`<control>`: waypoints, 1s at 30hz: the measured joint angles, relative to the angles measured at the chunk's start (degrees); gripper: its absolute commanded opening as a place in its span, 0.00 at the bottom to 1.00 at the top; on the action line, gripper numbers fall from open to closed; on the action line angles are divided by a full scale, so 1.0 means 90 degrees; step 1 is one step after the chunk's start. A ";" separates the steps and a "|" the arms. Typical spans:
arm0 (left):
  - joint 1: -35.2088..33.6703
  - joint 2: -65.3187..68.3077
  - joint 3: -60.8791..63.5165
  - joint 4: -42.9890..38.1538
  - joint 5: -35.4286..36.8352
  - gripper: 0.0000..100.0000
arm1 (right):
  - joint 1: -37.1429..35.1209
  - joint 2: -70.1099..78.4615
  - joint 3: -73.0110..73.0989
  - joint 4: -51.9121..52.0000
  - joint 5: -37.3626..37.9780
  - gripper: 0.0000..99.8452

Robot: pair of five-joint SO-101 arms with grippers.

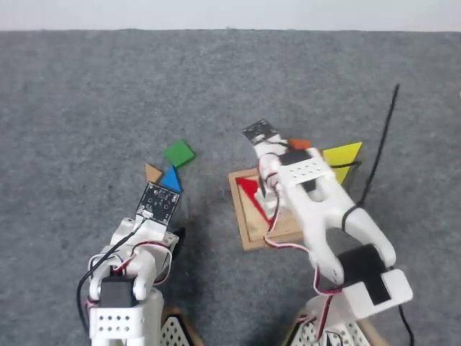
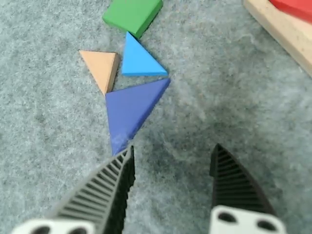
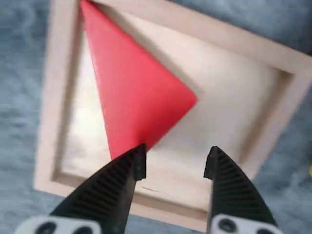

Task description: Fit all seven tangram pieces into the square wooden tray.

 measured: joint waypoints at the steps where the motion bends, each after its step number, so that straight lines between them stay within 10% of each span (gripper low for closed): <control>1: 0.0000 0.0000 0.0000 0.0000 0.0000 0.24 | -0.0127 0.0000 0.0000 0.0000 -0.0029 0.21; 18: 0.0000 0.0000 0.0000 0.0000 0.0000 0.24 | -0.1455 -0.0830 0.0010 0.0264 -0.0440 0.21; 30: 0.0000 0.0000 0.0000 0.0000 0.0000 0.24 | 0.1621 -0.1934 -0.0039 0.0440 -0.0010 0.21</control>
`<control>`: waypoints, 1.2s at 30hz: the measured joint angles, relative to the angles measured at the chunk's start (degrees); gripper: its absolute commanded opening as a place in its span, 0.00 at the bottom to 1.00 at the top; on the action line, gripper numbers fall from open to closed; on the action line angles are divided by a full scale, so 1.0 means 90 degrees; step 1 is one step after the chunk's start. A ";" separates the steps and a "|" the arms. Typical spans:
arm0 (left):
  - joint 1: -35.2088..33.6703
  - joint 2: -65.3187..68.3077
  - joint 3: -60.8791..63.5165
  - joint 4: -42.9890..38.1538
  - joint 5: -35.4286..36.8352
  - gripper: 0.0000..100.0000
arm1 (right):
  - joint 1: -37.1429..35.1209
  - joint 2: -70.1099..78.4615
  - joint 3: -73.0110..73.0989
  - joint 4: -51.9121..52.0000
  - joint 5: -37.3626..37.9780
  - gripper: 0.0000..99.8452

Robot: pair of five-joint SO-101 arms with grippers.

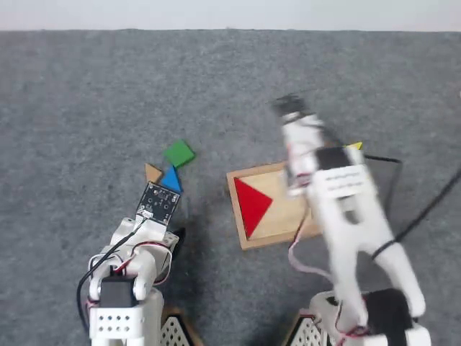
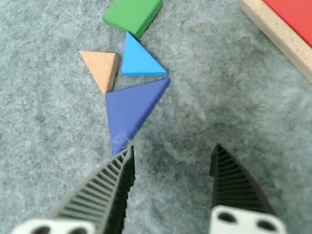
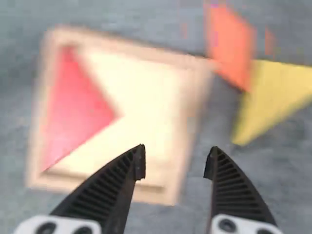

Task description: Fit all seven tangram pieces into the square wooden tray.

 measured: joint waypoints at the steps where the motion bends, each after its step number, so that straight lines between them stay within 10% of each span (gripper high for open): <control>1: 0.0000 0.0000 0.0000 0.0000 0.0000 0.24 | 0.0342 0.0215 -0.0107 -0.0078 0.0000 0.22; 23: 0.0000 0.0000 0.0000 0.0000 0.0000 0.24 | 0.1182 0.6037 -0.5646 0.0947 -0.2198 0.28; 36: 0.0000 0.0000 0.0000 0.0000 0.0000 0.24 | 0.1827 0.6603 -0.6300 0.1680 -0.2217 0.08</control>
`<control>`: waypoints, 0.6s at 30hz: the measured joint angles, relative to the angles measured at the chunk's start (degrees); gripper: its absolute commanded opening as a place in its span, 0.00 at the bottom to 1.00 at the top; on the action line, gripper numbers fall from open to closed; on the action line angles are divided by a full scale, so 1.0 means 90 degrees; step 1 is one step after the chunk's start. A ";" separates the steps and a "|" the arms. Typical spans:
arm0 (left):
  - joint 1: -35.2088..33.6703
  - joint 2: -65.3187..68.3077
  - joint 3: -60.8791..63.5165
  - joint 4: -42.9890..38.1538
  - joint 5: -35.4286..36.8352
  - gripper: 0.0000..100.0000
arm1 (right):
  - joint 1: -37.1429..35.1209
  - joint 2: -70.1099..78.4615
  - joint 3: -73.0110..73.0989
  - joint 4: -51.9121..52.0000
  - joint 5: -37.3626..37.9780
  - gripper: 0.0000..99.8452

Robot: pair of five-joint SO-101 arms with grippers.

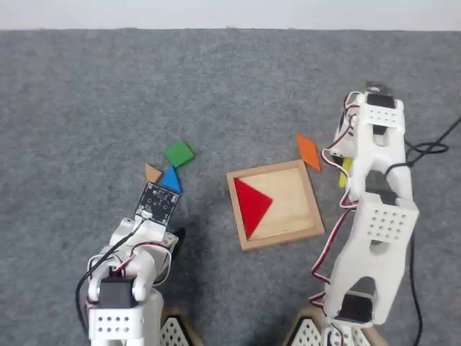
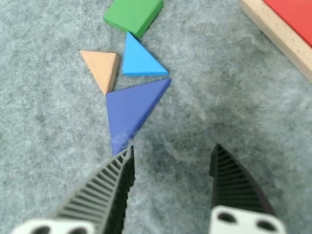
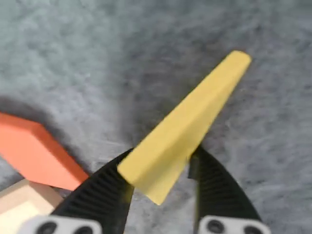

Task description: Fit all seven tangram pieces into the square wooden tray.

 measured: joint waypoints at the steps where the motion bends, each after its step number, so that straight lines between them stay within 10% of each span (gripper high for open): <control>1: 0.0010 0.0000 0.0000 0.0000 0.0000 0.24 | 0.0000 0.0000 0.0000 0.0000 0.0000 0.06; 18: 0.0000 0.0000 0.0000 0.0000 0.0000 0.24 | -0.0664 -0.1270 0.0039 0.1016 0.0000 0.01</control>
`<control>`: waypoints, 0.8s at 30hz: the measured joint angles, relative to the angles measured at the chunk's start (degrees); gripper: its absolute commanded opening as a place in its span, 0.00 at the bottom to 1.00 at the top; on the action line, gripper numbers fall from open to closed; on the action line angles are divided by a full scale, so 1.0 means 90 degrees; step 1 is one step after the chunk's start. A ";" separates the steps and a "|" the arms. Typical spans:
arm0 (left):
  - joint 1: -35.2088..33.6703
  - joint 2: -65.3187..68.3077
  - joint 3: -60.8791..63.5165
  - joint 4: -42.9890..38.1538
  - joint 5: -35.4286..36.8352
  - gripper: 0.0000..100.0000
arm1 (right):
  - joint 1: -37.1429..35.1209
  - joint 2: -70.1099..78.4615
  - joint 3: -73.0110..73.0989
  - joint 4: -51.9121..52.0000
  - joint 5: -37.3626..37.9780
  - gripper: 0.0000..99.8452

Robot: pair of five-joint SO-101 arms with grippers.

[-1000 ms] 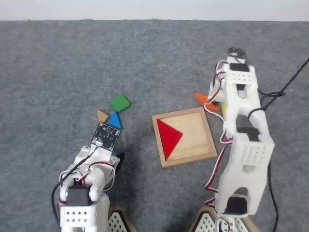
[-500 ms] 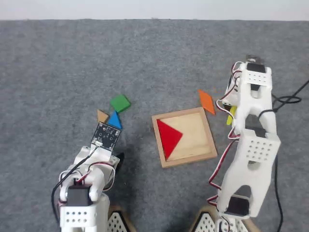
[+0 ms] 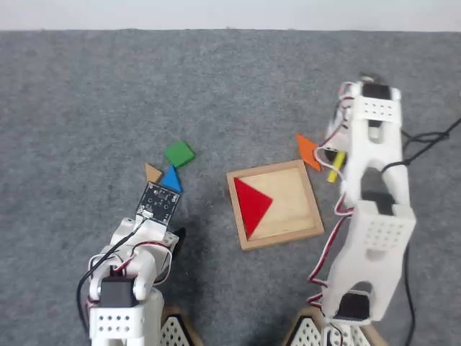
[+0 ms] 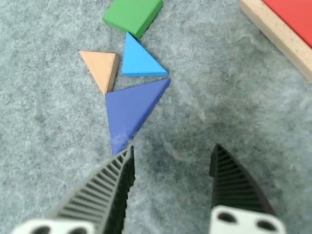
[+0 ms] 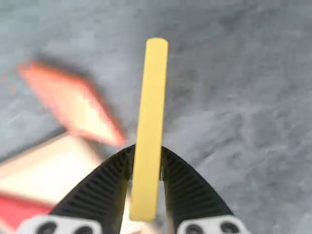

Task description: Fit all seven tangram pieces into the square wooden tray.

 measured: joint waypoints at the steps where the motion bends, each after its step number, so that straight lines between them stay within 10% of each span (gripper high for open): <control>1: 0.0000 0.0000 0.0000 0.0000 0.0000 0.24 | -0.0186 -0.0147 0.0000 0.0117 -0.0020 0.01; 12: 0.0000 0.0000 0.0000 0.0000 0.0000 0.24 | -0.1758 -0.2413 0.1045 0.0107 -0.0850 0.01; 24: -0.0010 0.0000 0.0000 0.0000 0.0000 0.24 | -0.2422 -0.4796 0.6457 -0.4220 -0.1563 0.07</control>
